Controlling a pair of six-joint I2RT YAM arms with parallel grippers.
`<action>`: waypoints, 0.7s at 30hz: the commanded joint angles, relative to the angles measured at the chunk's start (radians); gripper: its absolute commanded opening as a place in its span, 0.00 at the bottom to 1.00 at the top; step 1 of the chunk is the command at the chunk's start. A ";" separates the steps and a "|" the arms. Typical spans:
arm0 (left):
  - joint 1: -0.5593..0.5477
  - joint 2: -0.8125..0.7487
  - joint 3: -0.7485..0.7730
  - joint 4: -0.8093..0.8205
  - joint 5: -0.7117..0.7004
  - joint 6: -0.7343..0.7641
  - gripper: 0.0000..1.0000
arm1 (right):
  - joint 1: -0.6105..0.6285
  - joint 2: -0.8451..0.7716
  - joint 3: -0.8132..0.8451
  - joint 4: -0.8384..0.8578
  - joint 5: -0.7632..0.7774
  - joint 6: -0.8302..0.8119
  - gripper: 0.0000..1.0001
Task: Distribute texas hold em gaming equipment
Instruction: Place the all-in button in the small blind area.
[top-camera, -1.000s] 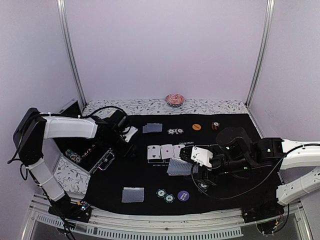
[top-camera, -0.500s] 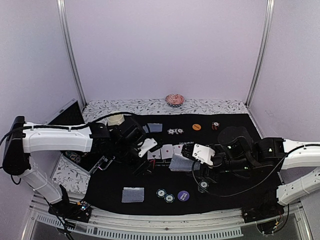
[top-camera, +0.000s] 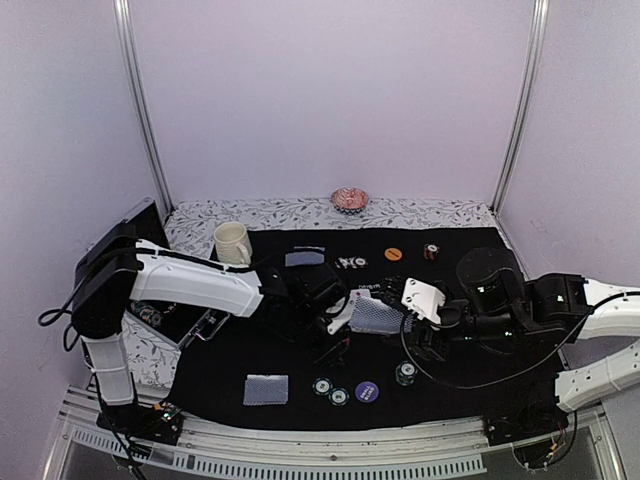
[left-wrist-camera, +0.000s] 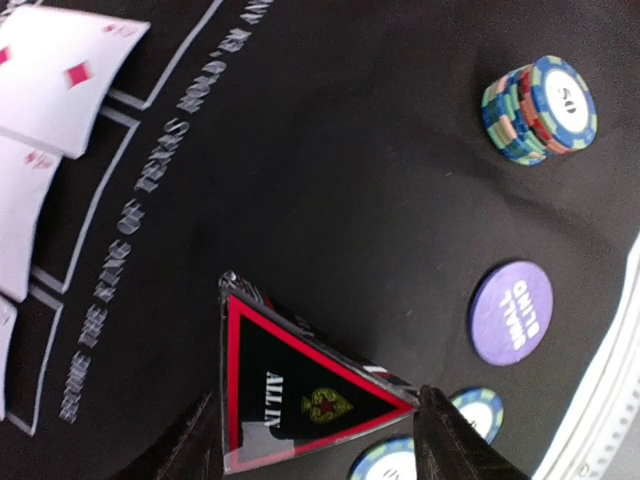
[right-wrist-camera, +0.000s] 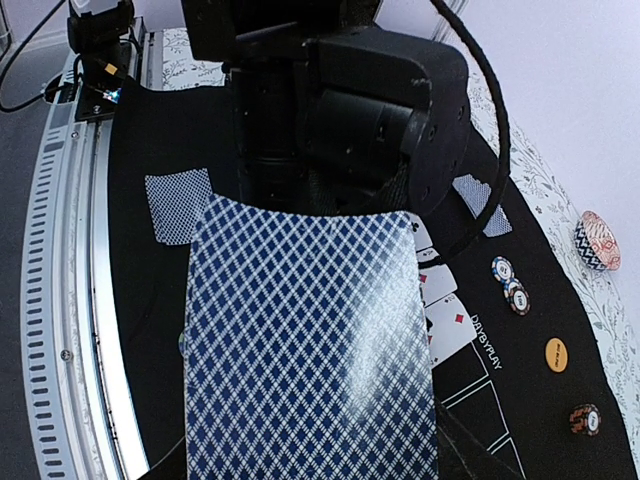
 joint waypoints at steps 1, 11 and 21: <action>-0.033 0.074 0.055 0.028 -0.023 0.001 0.32 | -0.005 -0.038 -0.010 -0.004 0.019 0.018 0.57; -0.057 0.081 0.067 -0.002 -0.052 0.017 0.85 | -0.006 -0.039 -0.004 -0.009 0.021 0.015 0.57; -0.027 -0.183 -0.090 0.052 -0.069 0.002 0.89 | -0.005 -0.034 0.019 -0.012 0.016 0.005 0.57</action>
